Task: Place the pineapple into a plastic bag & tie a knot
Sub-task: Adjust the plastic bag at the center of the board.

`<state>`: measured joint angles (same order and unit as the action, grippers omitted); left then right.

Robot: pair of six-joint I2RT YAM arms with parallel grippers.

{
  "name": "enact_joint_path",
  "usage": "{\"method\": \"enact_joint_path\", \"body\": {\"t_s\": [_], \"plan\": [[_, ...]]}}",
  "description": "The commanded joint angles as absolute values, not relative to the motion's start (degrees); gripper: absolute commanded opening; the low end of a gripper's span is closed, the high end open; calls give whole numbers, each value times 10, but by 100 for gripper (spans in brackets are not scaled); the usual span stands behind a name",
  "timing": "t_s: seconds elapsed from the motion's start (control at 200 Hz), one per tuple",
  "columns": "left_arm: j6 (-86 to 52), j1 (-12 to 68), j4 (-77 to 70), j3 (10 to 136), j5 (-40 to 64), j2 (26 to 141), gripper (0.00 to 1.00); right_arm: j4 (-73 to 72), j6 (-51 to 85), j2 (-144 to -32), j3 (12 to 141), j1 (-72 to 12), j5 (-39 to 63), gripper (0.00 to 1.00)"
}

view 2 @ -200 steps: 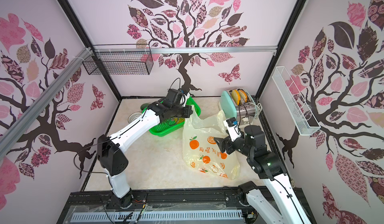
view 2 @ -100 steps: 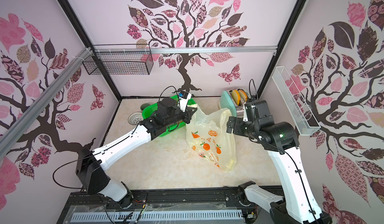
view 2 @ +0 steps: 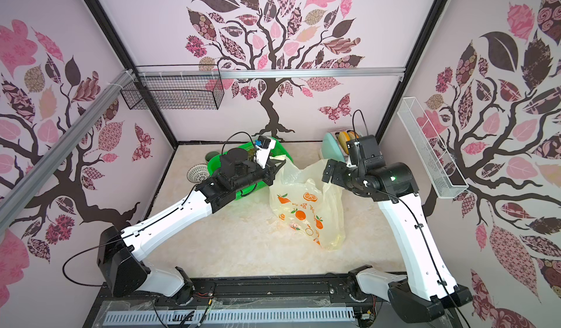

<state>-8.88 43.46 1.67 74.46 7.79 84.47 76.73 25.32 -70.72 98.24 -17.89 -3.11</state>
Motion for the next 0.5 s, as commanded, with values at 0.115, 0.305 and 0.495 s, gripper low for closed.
{"method": "enact_joint_path", "body": {"t_s": [0.115, 0.305, 0.495], "plan": [[-85, 442, 3, 737, 67, 834, 0, 741, 248, -744, 1001, -182, -24, 89], [-93, 446, 6, 738, 58, 837, 0, 772, 285, -712, 971, -181, 27, 89], [-92, 447, 9, 740, 54, 838, 0, 753, 280, -683, 927, -182, -9, 60]]}}
